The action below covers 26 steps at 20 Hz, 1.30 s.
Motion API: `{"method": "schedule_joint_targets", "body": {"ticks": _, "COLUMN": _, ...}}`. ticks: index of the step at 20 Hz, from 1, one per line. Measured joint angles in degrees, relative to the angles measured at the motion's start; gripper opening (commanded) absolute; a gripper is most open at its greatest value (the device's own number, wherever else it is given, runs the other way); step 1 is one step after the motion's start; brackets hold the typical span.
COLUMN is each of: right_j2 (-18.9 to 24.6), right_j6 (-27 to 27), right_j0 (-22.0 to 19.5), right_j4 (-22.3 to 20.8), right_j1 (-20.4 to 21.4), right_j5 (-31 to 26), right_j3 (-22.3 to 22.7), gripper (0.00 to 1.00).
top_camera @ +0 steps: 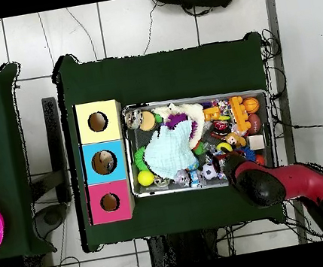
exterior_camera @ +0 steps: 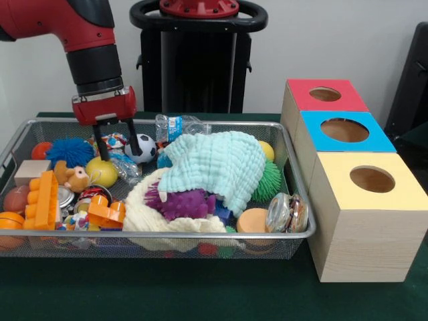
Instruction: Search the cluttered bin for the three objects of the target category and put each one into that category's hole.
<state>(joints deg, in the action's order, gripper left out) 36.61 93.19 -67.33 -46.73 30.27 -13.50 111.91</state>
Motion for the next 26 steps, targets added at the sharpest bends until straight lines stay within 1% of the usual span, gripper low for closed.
{"method": "schedule_joint_targets", "body": {"ticks": 13, "right_j2": 0.01, "right_j6": 0.0, "right_j0": 2.47, "right_j4": 0.0, "right_j1": 0.66, "right_j5": 0.01, "right_j3": 0.01, "gripper": 1.0}}
{"method": "schedule_joint_targets", "body": {"ticks": 26, "right_j2": 0.02, "right_j6": 0.0, "right_j0": 2.43, "right_j4": 0.02, "right_j1": 0.27, "right_j5": 0.0, "right_j3": -0.01, "gripper": 1.0}}
